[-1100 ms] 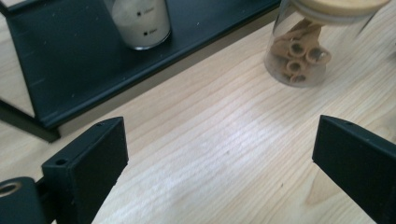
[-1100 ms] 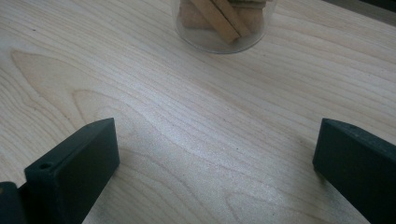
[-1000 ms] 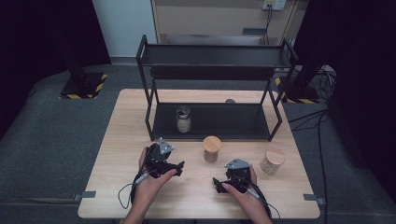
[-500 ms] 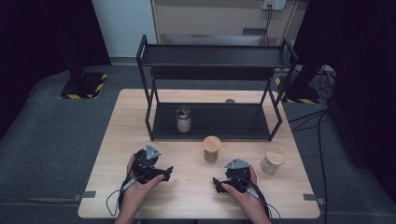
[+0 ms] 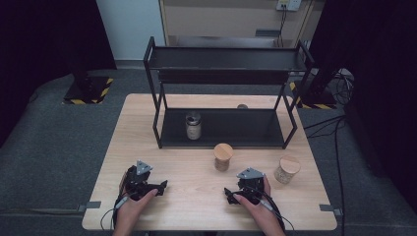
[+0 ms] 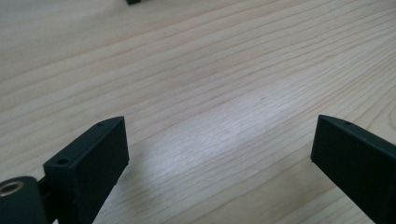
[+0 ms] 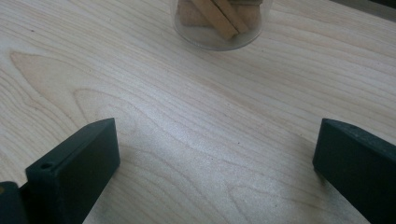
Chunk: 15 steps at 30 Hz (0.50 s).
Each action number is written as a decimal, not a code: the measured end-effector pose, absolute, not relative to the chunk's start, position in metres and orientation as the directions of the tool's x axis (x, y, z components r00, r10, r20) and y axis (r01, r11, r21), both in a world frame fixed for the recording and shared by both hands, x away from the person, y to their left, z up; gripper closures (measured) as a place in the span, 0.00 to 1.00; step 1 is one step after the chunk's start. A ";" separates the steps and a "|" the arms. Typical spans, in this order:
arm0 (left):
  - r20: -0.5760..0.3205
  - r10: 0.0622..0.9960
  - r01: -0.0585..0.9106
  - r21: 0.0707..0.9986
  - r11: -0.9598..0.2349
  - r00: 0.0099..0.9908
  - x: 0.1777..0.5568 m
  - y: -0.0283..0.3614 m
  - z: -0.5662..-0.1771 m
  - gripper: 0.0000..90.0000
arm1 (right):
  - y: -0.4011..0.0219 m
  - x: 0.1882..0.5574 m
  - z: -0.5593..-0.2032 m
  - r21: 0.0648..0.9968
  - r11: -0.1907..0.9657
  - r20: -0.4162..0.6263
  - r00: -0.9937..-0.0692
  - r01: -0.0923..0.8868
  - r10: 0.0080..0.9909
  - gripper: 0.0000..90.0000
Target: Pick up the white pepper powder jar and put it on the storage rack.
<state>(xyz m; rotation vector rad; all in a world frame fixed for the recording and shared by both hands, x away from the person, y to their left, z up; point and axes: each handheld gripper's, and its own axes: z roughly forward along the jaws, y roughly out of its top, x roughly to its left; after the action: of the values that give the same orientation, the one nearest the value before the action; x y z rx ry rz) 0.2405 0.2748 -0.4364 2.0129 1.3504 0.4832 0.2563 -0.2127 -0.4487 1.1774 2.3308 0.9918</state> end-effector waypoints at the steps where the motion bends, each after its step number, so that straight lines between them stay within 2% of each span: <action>1: -0.057 0.919 0.675 0.696 -0.243 0.390 0.240 0.277 -0.438 0.03 | -0.213 0.256 -0.449 0.718 0.411 0.005 -0.595 0.562 0.804 0.01; 8: -0.051 0.938 0.677 0.706 -0.209 0.344 0.237 0.289 -0.442 0.02 | -0.213 0.256 -0.449 0.718 0.411 0.006 -0.595 0.561 0.804 0.01; 11: -0.001 0.940 0.665 0.706 -0.241 0.342 0.237 0.286 -0.445 0.00 | -0.213 0.255 -0.449 0.718 0.407 0.011 -0.594 0.565 0.805 0.01; 15: 0.003 0.938 0.665 0.704 -0.248 0.347 0.238 0.286 -0.445 0.00 | -0.214 0.254 -0.449 0.718 0.409 0.010 -0.596 0.563 0.803 0.01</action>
<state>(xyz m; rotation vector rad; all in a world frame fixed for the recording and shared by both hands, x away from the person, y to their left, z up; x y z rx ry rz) 0.2378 0.2863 -0.4447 2.0036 1.3936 0.5776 0.2542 -0.2145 -0.4486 1.1799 2.3331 0.9953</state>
